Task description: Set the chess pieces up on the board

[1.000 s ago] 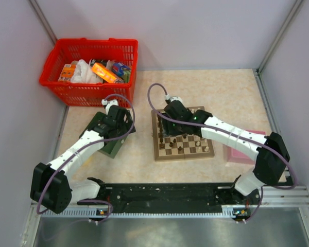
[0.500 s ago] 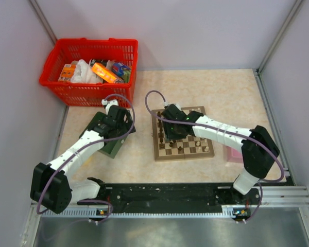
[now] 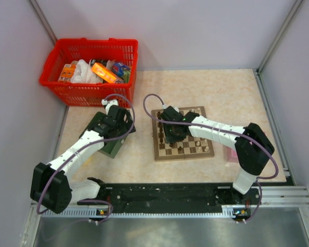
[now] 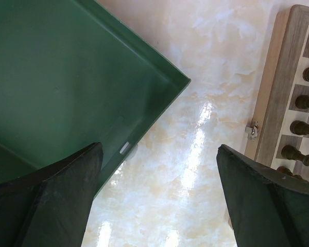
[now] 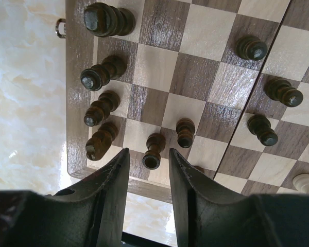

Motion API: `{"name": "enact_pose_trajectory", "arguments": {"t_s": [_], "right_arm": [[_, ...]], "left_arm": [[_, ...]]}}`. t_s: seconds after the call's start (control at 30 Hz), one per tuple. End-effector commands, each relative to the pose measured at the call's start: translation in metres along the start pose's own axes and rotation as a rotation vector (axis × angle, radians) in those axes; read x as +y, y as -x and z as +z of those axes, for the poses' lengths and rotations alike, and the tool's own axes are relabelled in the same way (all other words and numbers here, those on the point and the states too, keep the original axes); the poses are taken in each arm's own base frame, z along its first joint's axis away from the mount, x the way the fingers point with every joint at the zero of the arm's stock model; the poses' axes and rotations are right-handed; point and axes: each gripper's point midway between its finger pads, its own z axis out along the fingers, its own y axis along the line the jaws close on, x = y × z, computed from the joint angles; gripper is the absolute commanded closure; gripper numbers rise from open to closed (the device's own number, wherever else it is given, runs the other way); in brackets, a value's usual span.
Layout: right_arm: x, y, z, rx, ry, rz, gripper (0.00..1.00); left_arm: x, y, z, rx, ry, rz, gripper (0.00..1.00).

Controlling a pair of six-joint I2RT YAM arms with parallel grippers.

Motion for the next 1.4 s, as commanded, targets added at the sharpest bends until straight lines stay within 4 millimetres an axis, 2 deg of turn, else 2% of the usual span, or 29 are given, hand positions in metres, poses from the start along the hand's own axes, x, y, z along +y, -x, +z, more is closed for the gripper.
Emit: {"name": "enact_pose_trajectory", "arguments": {"t_s": [0.0, 0.2, 0.4, 0.43, 0.5, 0.73, 0.97, 1.17, 1.37], "right_arm": [[0.0, -0.004, 0.005, 0.016, -0.016, -0.009, 0.64], [-0.002, -0.007, 0.009, 0.024, -0.026, -0.013, 0.67], [-0.001, -0.005, 0.009, 0.02, -0.028, -0.021, 0.76], [0.0, -0.005, 0.008, 0.018, -0.025, -0.027, 0.82], [0.0, -0.006, 0.007, 0.019, -0.026, -0.029, 0.85], [0.005, -0.008, -0.008, 0.002, -0.03, -0.062, 0.86], [0.018, -0.021, -0.026, -0.003, 0.001, -0.12, 0.86], [0.033, -0.024, -0.023, 0.002, 0.021, -0.161, 0.86], [0.05, -0.024, -0.016, 0.007, 0.042, -0.203, 0.86]], "left_arm": [[-0.008, 0.014, -0.004, -0.043, -0.033, -0.029, 0.03], [-0.005, 0.011, -0.003, -0.038, -0.024, -0.028, 0.03], [-0.005, 0.011, -0.003, -0.04, -0.022, -0.028, 0.03], [-0.005, 0.011, -0.003, -0.042, -0.022, -0.027, 0.03], [-0.005, 0.011, -0.004, -0.041, -0.023, -0.028, 0.03], [-0.006, 0.009, -0.003, -0.034, -0.028, -0.026, 0.03], [-0.005, 0.009, -0.003, -0.038, -0.032, -0.035, 0.03], [-0.005, 0.009, -0.005, -0.043, -0.035, -0.037, 0.04], [0.003, 0.013, -0.01, -0.068, -0.003, -0.052, 0.05]]}}
